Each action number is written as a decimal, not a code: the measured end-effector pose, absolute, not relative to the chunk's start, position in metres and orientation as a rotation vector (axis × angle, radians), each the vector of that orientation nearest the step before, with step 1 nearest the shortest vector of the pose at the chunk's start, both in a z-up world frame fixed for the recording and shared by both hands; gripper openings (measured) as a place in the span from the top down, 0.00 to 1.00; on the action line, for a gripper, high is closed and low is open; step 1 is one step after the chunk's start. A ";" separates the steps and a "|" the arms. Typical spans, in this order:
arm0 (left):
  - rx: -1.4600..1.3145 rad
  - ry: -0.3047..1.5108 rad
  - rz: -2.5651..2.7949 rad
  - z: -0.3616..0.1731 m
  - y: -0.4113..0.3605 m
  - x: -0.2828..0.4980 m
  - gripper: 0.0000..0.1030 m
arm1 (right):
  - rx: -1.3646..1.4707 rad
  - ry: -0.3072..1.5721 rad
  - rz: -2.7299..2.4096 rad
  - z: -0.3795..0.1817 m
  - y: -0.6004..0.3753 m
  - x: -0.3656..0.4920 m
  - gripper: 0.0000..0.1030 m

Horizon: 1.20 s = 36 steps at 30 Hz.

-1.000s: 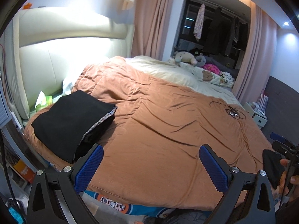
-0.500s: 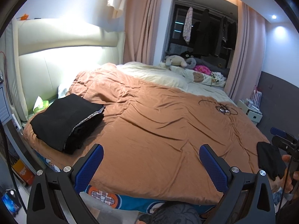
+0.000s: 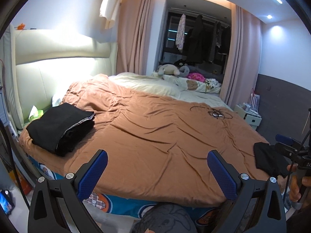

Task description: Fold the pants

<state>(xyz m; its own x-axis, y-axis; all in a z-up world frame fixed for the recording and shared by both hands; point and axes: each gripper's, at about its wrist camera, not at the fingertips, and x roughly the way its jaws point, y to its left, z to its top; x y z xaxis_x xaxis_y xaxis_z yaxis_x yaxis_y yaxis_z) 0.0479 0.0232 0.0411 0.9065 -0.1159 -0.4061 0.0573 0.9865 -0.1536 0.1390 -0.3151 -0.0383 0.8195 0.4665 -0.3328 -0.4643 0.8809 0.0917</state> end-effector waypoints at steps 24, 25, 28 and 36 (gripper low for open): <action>-0.118 0.393 -0.058 0.016 -0.014 0.001 0.00 | 0.027 0.349 0.346 -0.065 -0.319 0.093 0.00; -0.123 0.393 -0.060 0.016 -0.014 0.000 0.00 | 0.030 0.349 0.343 -0.064 -0.318 0.093 0.00; -0.134 0.392 -0.053 0.015 -0.012 -0.003 0.00 | 0.039 0.349 0.343 -0.066 -0.319 0.091 0.00; -0.114 0.389 -0.053 0.016 -0.015 -0.006 0.00 | 0.043 0.355 0.325 -0.073 -0.322 0.089 0.00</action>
